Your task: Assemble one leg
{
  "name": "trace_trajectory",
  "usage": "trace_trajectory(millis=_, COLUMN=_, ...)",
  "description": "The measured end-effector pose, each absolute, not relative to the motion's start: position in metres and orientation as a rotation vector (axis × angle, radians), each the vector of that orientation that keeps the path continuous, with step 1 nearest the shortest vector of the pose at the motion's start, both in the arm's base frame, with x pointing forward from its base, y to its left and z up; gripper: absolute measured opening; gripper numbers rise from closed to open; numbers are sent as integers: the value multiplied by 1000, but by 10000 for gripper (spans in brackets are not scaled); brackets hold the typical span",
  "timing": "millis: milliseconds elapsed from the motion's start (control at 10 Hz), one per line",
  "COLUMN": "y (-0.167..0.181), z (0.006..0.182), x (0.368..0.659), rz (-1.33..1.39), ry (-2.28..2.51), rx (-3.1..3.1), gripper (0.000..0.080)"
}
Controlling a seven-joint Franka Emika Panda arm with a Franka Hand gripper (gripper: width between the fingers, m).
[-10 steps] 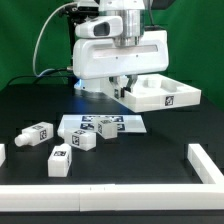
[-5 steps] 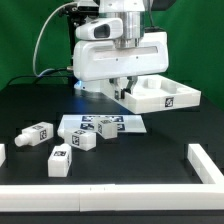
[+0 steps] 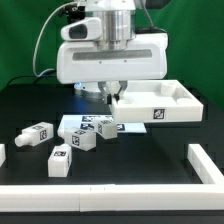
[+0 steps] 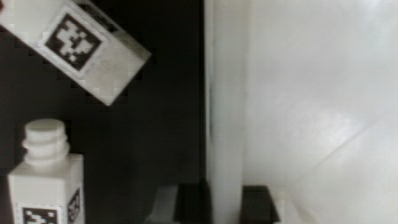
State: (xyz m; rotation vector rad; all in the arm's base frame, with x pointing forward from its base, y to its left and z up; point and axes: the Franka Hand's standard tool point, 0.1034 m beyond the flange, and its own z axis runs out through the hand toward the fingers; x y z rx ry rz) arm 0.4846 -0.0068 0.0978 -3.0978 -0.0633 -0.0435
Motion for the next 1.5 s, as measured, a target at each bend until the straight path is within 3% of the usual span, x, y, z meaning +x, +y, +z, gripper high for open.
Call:
trace_trajectory(millis=300, y=-9, z=93, x=483, rz=8, ry=-41, rx=-3086, gripper=54)
trace_trajectory(millis=500, y=-35, z=83, x=521, rz=112, ry=47, rx=-3057, gripper=54)
trace_trajectory(millis=700, y=-39, z=65, x=549, rz=128, ry=72, rx=-3056, gripper=54)
trace_trajectory(millis=1300, y=-37, z=57, x=551, rz=176, ry=77, rx=-3047, gripper=54)
trace_trajectory(millis=1500, y=-34, z=38, x=570, rz=174, ry=63, rx=-3050, gripper=54)
